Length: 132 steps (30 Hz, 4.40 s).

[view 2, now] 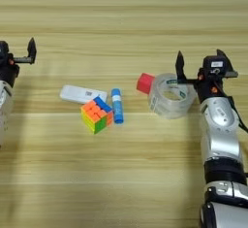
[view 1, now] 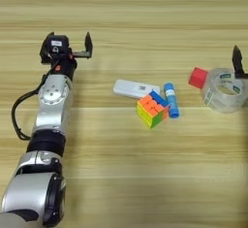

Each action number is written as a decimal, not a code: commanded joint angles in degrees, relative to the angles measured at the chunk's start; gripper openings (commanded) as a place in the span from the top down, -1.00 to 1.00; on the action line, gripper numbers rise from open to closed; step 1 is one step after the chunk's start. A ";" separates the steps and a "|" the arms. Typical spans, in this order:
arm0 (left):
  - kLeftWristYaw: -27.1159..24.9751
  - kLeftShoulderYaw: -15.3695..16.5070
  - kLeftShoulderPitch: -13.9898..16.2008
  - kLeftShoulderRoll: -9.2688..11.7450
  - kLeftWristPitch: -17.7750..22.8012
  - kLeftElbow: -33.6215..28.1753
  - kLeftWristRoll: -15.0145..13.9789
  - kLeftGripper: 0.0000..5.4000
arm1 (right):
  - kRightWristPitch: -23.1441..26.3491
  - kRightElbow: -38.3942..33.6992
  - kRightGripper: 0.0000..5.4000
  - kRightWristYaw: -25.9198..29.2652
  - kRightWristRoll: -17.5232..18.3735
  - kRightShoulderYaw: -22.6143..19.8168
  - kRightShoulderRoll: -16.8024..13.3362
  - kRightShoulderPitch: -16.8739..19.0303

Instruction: Move the objects on the table

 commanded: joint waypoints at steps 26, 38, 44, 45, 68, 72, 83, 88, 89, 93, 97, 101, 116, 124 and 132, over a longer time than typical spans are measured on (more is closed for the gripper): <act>-18.51 -5.25 11.78 5.75 12.34 -24.51 -4.56 -0.99 | -0.17 0.36 -1.00 -1.98 -1.14 1.21 1.45 -1.51; -29.85 -8.64 19.96 9.01 14.87 -27.87 -6.27 -0.99 | -0.64 1.87 -1.00 -3.16 -1.92 1.69 2.55 -2.85; -34.61 -10.12 21.97 9.82 14.98 -28.62 -7.39 -0.99 | -0.85 2.13 -1.00 -3.36 -2.12 1.88 2.70 -3.04; -34.82 -10.21 22.14 9.88 14.82 -28.70 -7.19 -0.99 | -0.91 2.18 -1.00 -3.41 -2.13 1.90 2.69 -3.05; -45.46 -16.08 28.20 12.00 14.55 -36.46 -8.90 -0.99 | -1.28 2.53 -1.00 -3.85 -2.17 2.25 2.73 -3.17; -46.36 -17.34 28.01 11.84 14.74 -36.01 -8.94 -0.99 | -1.26 2.44 -1.00 -3.93 -2.23 2.33 2.80 -3.17; -46.92 -20.30 25.68 11.51 14.52 -31.76 -7.06 -0.99 | -1.25 2.36 -1.00 -4.03 -2.42 2.31 2.99 -3.21; -46.26 -20.83 23.45 10.92 13.69 -28.49 -6.08 -0.99 | -1.32 2.46 -1.00 -4.15 -2.54 2.32 3.07 -3.30; -46.01 -21.02 22.95 10.69 13.50 -27.71 -5.70 -0.99 | -1.32 2.47 -1.00 -4.16 -2.56 2.32 3.08 -3.32; -44.71 -21.67 21.15 9.69 12.45 -24.78 -3.87 -0.99 | -1.35 2.42 -1.00 -4.20 -2.60 2.35 3.14 -3.30; -44.67 -21.77 20.74 9.11 12.24 -24.29 -3.68 -0.99 | -1.28 2.20 -1.00 -4.29 -2.62 2.33 3.16 -3.22; -44.62 -22.03 20.77 8.84 12.24 -24.29 -3.57 -0.99 | -1.20 2.07 -1.00 -4.29 -2.62 2.33 3.17 -3.14; -45.05 -23.24 22.08 9.25 11.52 -25.69 -3.05 -0.99 | -1.52 2.78 -1.00 -4.30 -2.54 2.15 3.08 -3.58; -44.81 -23.67 20.60 8.17 11.33 -23.86 -3.01 -0.99 | -1.36 2.41 -1.00 -4.35 -2.49 2.13 3.16 -3.36; -44.22 -23.16 17.96 6.60 11.00 -20.80 -3.25 -0.99 | -1.37 2.33 -1.00 -4.36 -2.48 2.13 3.18 -3.23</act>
